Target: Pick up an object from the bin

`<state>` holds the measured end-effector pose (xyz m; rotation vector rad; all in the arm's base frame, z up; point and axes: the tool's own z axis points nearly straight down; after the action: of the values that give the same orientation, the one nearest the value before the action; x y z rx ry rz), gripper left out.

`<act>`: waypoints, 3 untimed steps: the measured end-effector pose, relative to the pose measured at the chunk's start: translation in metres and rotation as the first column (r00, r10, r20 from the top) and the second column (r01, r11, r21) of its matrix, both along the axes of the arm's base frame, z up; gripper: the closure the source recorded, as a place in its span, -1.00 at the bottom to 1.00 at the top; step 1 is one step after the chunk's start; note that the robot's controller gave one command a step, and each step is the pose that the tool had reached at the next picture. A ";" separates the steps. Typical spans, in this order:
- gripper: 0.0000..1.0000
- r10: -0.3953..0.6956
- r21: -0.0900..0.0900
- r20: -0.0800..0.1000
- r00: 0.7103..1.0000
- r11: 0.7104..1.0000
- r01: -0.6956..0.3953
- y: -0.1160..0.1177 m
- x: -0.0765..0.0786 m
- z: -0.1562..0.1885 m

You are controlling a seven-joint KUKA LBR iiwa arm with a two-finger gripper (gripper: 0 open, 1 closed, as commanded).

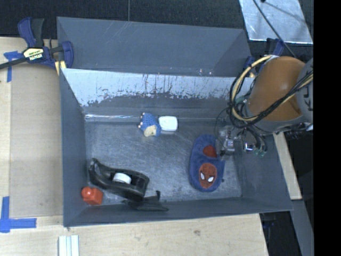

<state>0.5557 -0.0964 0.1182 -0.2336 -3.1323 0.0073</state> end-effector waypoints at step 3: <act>1.00 0.398 -0.012 0.037 0.917 0.917 -0.398 0.032 -0.016 -0.040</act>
Offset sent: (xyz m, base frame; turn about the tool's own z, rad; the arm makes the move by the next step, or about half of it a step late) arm 0.0000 0.0000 0.0000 0.0000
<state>0.5399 -0.0648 0.0785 0.4131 -3.1543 0.0099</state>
